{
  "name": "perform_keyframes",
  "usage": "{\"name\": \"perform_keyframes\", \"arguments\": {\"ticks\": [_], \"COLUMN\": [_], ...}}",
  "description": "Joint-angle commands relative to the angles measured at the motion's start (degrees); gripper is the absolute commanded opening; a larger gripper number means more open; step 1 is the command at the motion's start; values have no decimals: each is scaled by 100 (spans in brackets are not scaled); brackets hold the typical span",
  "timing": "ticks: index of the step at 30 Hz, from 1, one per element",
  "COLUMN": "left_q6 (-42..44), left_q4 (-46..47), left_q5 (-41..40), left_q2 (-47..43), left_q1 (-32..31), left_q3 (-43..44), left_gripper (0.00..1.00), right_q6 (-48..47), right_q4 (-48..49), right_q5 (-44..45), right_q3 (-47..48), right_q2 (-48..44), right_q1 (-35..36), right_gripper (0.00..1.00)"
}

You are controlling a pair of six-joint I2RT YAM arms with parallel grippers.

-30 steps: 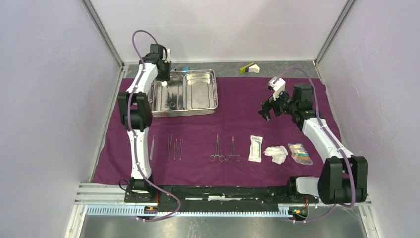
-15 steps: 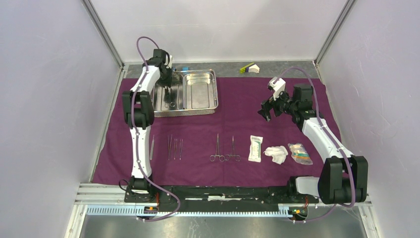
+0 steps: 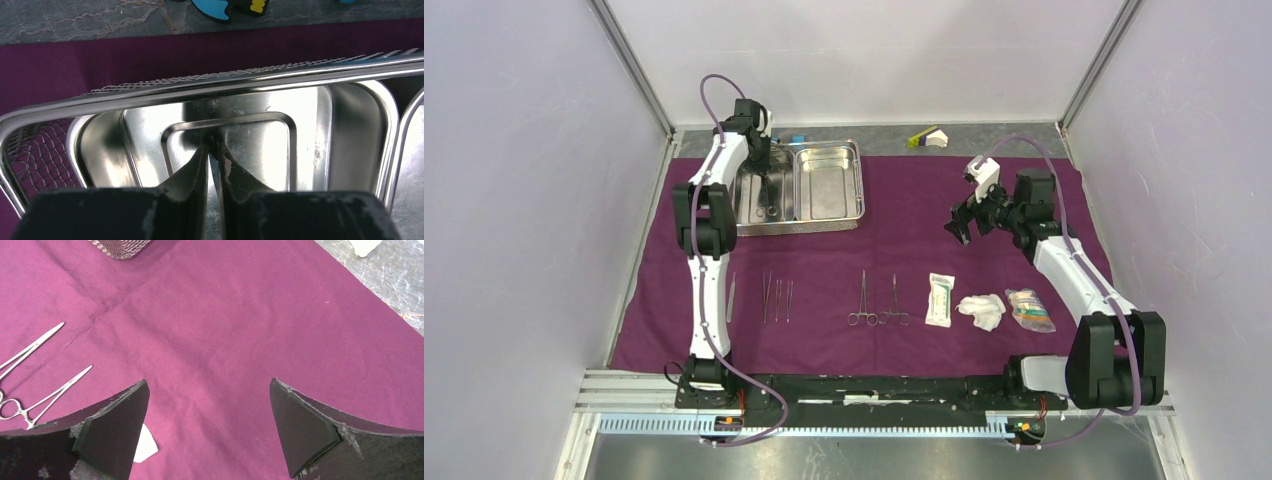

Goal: Open and lay out the surgical kit
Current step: Pick up the medical item from the container.

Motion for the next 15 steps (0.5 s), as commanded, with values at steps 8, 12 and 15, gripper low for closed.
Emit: {"name": "perform_keyframes", "arguments": {"ticks": [8, 12, 15], "left_q6": [-137, -96, -86], "left_q4": [-45, -29, 27], "left_q5": [58, 66, 110], "left_q2": [-19, -153, -317], "left_q1": [62, 62, 61], "left_q3": [388, 492, 484], "left_gripper": [2, 2, 2], "right_q6": [31, 36, 36], "right_q4": [143, 139, 138], "right_q5": [-106, -127, -124], "right_q3": [-3, -5, -6], "right_q2": [15, 15, 36], "right_q1": [-37, -39, -39], "right_gripper": [97, 97, 97]}}
